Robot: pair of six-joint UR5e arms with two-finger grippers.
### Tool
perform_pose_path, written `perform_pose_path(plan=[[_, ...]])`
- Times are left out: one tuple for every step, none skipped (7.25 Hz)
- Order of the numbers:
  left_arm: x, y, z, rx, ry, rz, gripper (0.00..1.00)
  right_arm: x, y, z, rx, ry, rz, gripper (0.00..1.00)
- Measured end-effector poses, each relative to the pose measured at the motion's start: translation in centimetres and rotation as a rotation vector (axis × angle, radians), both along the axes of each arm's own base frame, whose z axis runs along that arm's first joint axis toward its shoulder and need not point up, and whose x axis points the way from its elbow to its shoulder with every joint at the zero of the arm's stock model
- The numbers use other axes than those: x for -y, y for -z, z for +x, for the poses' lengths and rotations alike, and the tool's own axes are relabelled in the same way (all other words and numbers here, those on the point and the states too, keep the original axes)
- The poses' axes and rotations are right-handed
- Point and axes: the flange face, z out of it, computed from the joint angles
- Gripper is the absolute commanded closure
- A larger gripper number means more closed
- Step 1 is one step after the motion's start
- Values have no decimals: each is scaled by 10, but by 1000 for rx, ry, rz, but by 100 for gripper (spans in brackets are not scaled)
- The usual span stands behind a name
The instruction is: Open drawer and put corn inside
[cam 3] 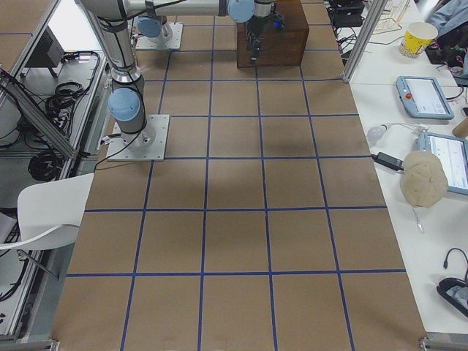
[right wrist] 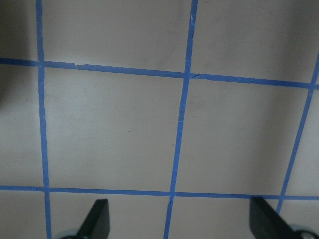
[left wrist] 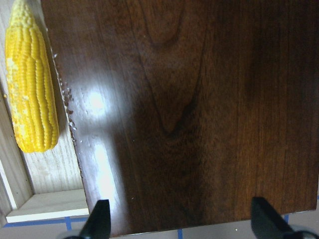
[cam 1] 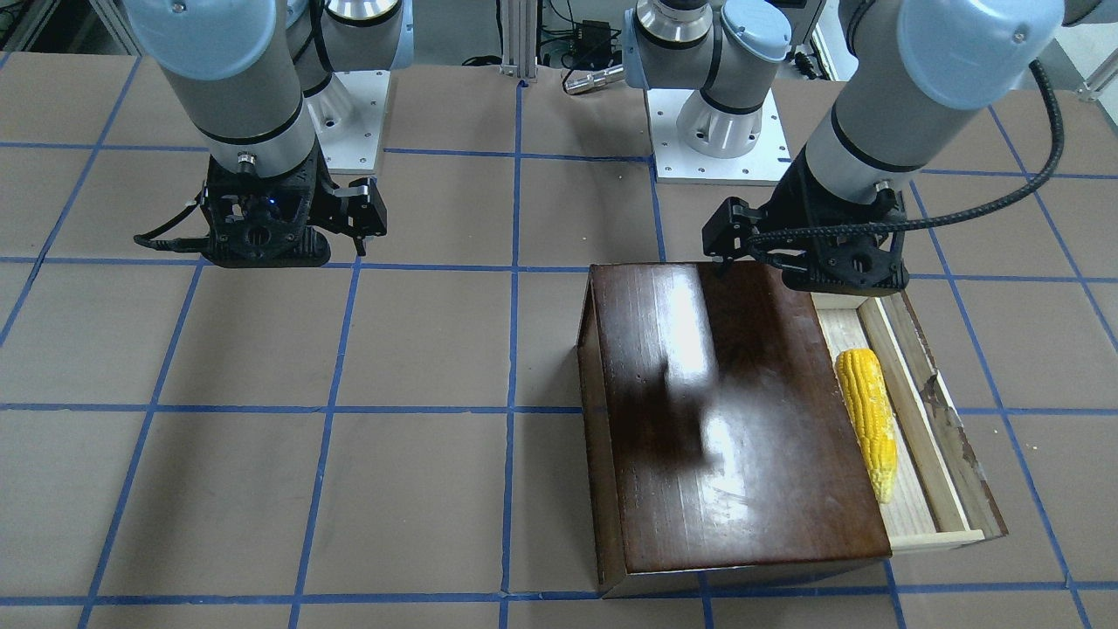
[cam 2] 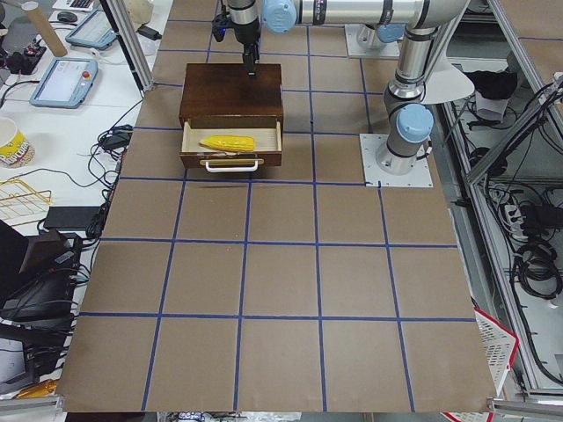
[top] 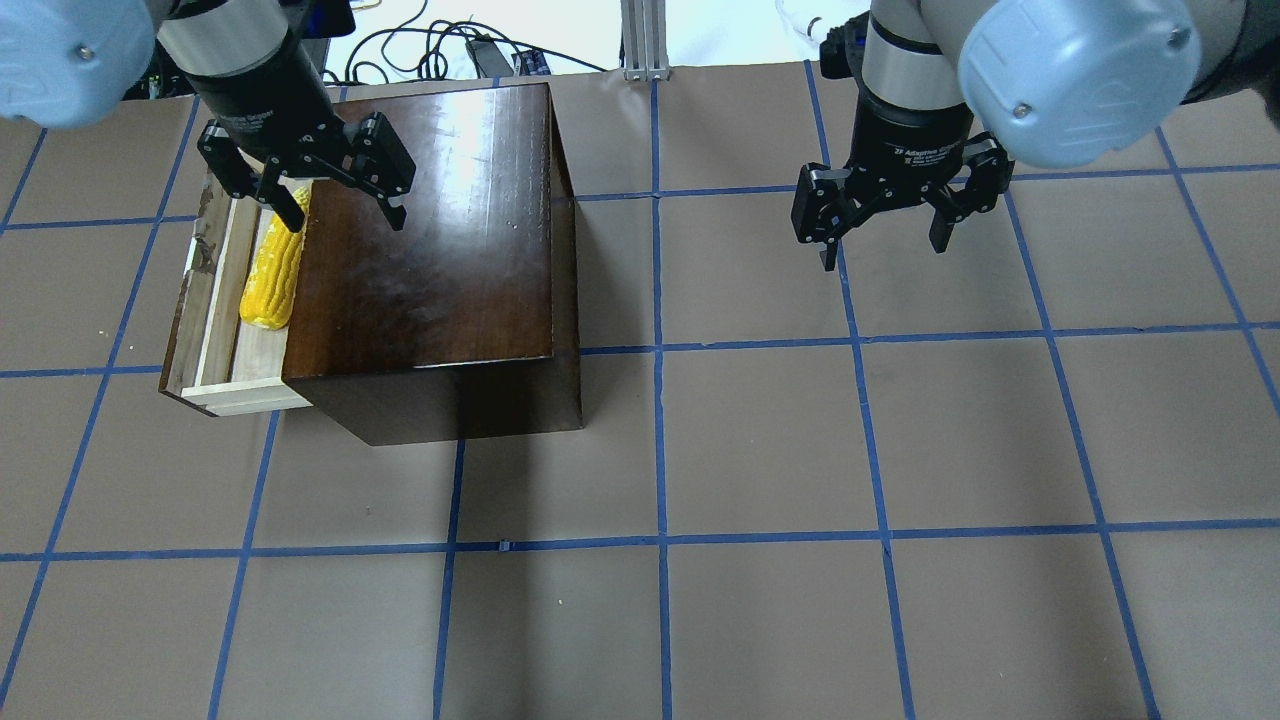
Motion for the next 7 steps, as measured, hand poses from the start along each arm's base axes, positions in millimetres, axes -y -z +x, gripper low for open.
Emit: perform_pose_path(plan=[[-11, 1, -3, 1, -4, -3, 0, 0, 0, 0, 0, 0, 0, 0], [-20, 0, -5, 2, -7, -11, 0, 0, 0, 0, 0, 0, 0, 0], [-27, -2, -5, 2, -12, -19, 0, 0, 0, 0, 0, 0, 0, 0], [-32, -5, -5, 4, -20, -26, 0, 0, 0, 0, 0, 0, 0, 0], [-35, -8, -5, 5, -27, -30, 0, 0, 0, 0, 0, 0, 0, 0], [-37, -8, -5, 6, -30, -30, 0, 0, 0, 0, 0, 0, 0, 0], [-38, -7, -4, 6, -30, -29, 0, 0, 0, 0, 0, 0, 0, 0]])
